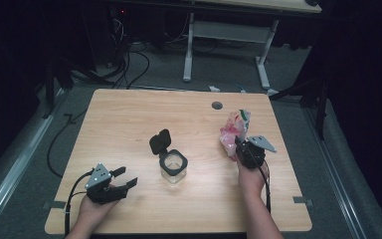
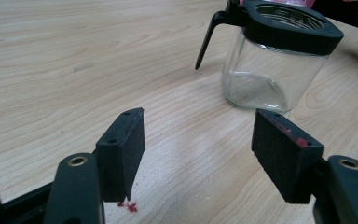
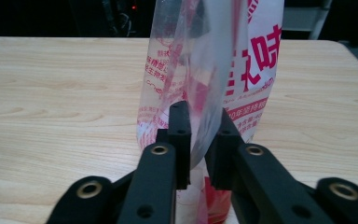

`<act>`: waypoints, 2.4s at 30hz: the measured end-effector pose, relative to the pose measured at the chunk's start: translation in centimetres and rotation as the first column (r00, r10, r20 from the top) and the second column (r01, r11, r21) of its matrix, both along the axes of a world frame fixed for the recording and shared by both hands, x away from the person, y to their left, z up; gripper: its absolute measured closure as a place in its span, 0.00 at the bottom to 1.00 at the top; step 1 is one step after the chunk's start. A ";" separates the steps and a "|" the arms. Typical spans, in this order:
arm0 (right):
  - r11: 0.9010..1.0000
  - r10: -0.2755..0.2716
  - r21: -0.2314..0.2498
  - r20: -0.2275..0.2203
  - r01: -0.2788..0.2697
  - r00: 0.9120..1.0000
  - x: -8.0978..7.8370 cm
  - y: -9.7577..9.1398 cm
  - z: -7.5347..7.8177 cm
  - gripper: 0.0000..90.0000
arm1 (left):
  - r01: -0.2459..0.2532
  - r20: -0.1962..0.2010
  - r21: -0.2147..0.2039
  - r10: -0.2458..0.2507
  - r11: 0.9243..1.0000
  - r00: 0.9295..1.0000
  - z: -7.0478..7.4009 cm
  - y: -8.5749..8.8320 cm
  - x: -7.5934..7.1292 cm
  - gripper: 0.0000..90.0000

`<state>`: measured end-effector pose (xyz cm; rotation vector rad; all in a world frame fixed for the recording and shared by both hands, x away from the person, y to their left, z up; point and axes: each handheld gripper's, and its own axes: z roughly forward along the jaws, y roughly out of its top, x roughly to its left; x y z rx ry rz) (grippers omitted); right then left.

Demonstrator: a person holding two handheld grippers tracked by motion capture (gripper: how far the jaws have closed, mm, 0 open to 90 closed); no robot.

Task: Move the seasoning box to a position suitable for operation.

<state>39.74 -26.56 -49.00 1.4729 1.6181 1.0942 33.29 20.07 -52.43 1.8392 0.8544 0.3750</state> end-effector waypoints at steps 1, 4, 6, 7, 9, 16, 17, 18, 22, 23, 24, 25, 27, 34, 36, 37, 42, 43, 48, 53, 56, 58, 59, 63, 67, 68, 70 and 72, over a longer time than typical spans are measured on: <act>1.000 0.005 0.003 -0.003 -0.005 1.000 0.1 0.0 0.0 0.94 | 0.004 0.002 0.001 -0.004 1.000 1.000 0.0 0.0 0.0 0.39; 1.000 0.021 0.017 -0.027 -0.020 0.999 0.2 -0.2 0.3 0.97 | 0.012 0.002 0.005 -0.012 1.000 1.000 0.0 0.0 -0.1 0.39; 0.999 0.031 0.014 -0.036 -0.031 0.999 0.3 -0.3 0.5 0.98 | 0.010 0.004 0.007 -0.010 1.000 1.000 0.0 -0.1 -0.1 0.39; 0.999 0.044 0.018 -0.043 -0.044 0.998 0.3 -0.4 0.6 0.99 | 0.011 0.006 0.008 -0.011 1.000 1.000 0.0 -0.2 -0.1 0.39; 0.997 0.063 0.037 -0.054 -0.061 0.997 0.4 -0.6 0.6 0.99 | 0.013 0.005 0.011 -0.013 1.000 1.000 0.0 -0.2 -0.1 0.39; 0.992 0.122 0.039 -0.067 -0.120 0.990 0.2 -1.2 2.0 1.00 | 0.022 0.006 0.015 -0.022 1.000 1.000 0.0 -0.4 -0.1 0.39; 0.991 0.131 0.045 -0.065 -0.129 0.989 0.2 -1.3 2.1 1.00 | 0.024 0.005 0.014 -0.024 1.000 1.000 0.0 -0.4 -0.1 0.39; 0.988 0.150 0.051 -0.072 -0.146 0.986 0.0 -1.4 2.4 1.00 | 0.026 0.004 0.014 -0.026 1.000 1.000 0.0 -0.4 -0.1 0.39; 0.982 0.187 0.032 -0.088 -0.185 0.978 -0.3 -1.5 2.8 1.00 | 0.031 0.007 0.011 -0.031 0.999 1.000 -0.1 -0.5 -0.2 0.39; 0.982 0.187 0.032 -0.088 -0.185 0.978 -0.3 -1.5 2.8 1.00 | 0.034 0.007 0.015 -0.034 0.999 0.999 -0.1 -0.5 -0.2 0.39; 0.981 0.192 0.027 -0.094 -0.190 0.977 -0.3 -1.6 2.9 1.00 | 0.035 0.006 0.016 -0.035 0.999 0.999 -0.1 -0.5 -0.2 0.39; 0.980 0.200 0.030 -0.099 -0.198 0.975 -0.4 -1.6 3.0 1.00 | 0.038 0.005 0.017 -0.038 0.999 0.999 -0.1 -0.5 -0.2 0.39; 0.976 0.216 0.032 -0.115 -0.214 0.970 -0.6 -1.7 3.4 1.00 | 0.038 0.007 0.016 -0.039 0.999 0.999 -0.1 -0.6 -0.2 0.40; 0.962 0.272 0.017 -0.176 -0.274 0.946 -0.7 -2.1 4.5 1.00 | 0.043 0.008 0.018 -0.043 0.999 0.999 -0.1 -0.7 -0.2 0.40; 0.959 0.275 -0.005 -0.198 -0.282 0.941 -0.6 -2.1 4.6 1.00 | 0.043 0.007 0.017 -0.043 0.999 0.999 -0.1 -0.7 -0.2 0.40; 0.959 0.275 -0.005 -0.198 -0.282 0.941 -0.6 -2.1 4.6 1.00 | 0.043 0.007 0.017 -0.043 0.999 0.999 -0.1 -0.7 -0.2 0.40; 0.952 0.293 -0.019 -0.231 -0.306 0.928 -0.6 -2.0 4.4 1.00 | 0.044 0.010 0.017 -0.044 0.999 0.999 -0.1 -0.7 -0.3 0.40; 0.950 0.297 -0.022 -0.238 -0.311 0.925 -0.6 -2.0 4.4 1.00 | 0.043 0.009 0.017 -0.043 0.999 0.999 -0.1 -0.7 -0.3 0.40; 0.947 0.302 -0.026 -0.260 -0.320 0.917 -0.6 -2.0 4.5 1.00 | 0.045 0.010 0.018 -0.045 0.999 0.999 -0.1 -0.8 -0.3 0.40; 0.935 0.328 -0.041 -0.277 -0.352 0.903 -0.7 -2.0 5.2 1.00 | 0.047 0.009 0.018 -0.047 0.999 0.999 -0.1 -0.8 -0.3 0.41; 0.926 0.347 -0.048 -0.287 -0.375 0.893 -0.8 -2.1 5.8 1.00 | 0.049 0.010 0.021 -0.049 0.999 0.999 -0.2 -0.9 -0.3 0.41; 0.919 0.360 -0.044 -0.306 -0.391 0.881 -0.9 -2.4 6.4 1.00 | 0.051 0.014 0.021 -0.051 0.999 0.999 -0.1 -0.9 -0.4 0.41; 0.919 0.360 -0.044 -0.306 -0.391 0.881 -0.9 -2.4 6.4 1.00 | 0.051 0.015 0.021 -0.051 0.998 0.999 -0.1 -0.9 -0.4 0.41; 0.913 0.365 -0.050 -0.344 -0.405 0.865 -0.9 -2.6 7.3 1.00 | 0.054 0.020 0.019 -0.054 0.998 0.998 -0.1 -1.0 -0.4 0.41; 0.904 0.369 -0.068 -0.375 -0.422 0.850 -1.0 -2.6 8.2 1.00 | 0.058 0.021 0.022 -0.059 0.998 0.998 -0.1 -1.0 -0.4 0.41; 0.901 0.371 -0.072 -0.385 -0.429 0.845 -1.1 -2.6 8.4 1.00 | 0.058 0.020 0.019 -0.058 0.998 0.998 -0.1 -1.0 -0.4 0.41; 0.891 0.373 -0.090 -0.413 -0.445 0.831 -1.2 -2.4 8.9 1.00 | 0.061 0.020 0.019 -0.061 0.998 0.998 -0.1 -1.0 -0.4 0.41; 0.882 0.376 -0.103 -0.434 -0.459 0.819 -1.3 -2.2 9.3 1.00 | 0.063 0.021 0.021 -0.064 0.998 0.998 0.0 -1.1 -0.5 0.41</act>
